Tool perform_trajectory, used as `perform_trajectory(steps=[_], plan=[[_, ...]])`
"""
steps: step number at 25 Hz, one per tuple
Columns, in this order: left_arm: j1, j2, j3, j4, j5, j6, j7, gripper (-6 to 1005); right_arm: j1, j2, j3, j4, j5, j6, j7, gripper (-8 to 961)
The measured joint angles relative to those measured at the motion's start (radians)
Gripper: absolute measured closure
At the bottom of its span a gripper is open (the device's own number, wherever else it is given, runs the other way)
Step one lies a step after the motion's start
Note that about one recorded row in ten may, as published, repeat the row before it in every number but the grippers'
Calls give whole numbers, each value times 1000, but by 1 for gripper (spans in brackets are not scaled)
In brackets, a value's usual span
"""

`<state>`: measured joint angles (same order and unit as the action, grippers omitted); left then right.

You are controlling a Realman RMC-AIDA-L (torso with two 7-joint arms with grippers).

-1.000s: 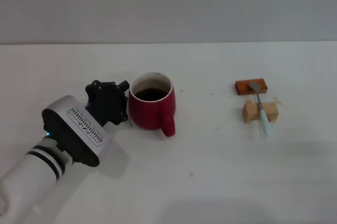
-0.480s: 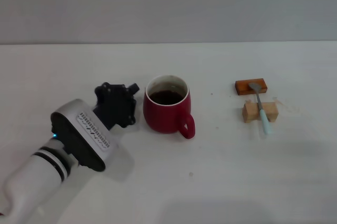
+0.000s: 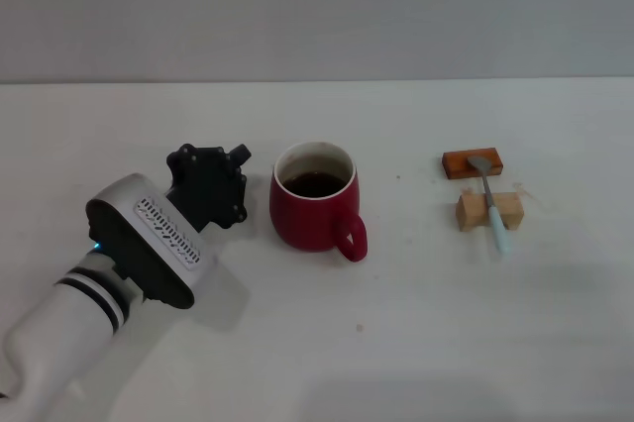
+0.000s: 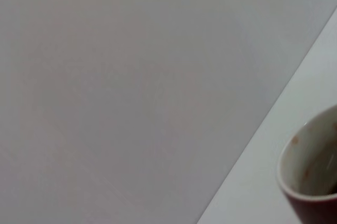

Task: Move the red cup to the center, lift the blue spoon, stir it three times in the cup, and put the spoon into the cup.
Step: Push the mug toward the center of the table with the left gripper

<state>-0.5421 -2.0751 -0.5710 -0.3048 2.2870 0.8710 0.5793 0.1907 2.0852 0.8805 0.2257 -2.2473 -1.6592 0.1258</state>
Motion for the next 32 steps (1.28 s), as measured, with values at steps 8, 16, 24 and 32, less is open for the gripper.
perform_trajectory(steps=[8,16,24,32], plan=[[1,-2,17,-19,0,-4,-2,998,3,-1,0,-3,0,4,0,212],[3,-3,40,-34,0,-5,-3,998,3,0,0,-3,0,3,0,212],[3,-4,58,-51,0,-9,-3,998,2,1,0,-3,0,2,0,212],[7,-2,56,-56,-3,-8,-1,997,3,1,-2,-1,0,3,0,212]])
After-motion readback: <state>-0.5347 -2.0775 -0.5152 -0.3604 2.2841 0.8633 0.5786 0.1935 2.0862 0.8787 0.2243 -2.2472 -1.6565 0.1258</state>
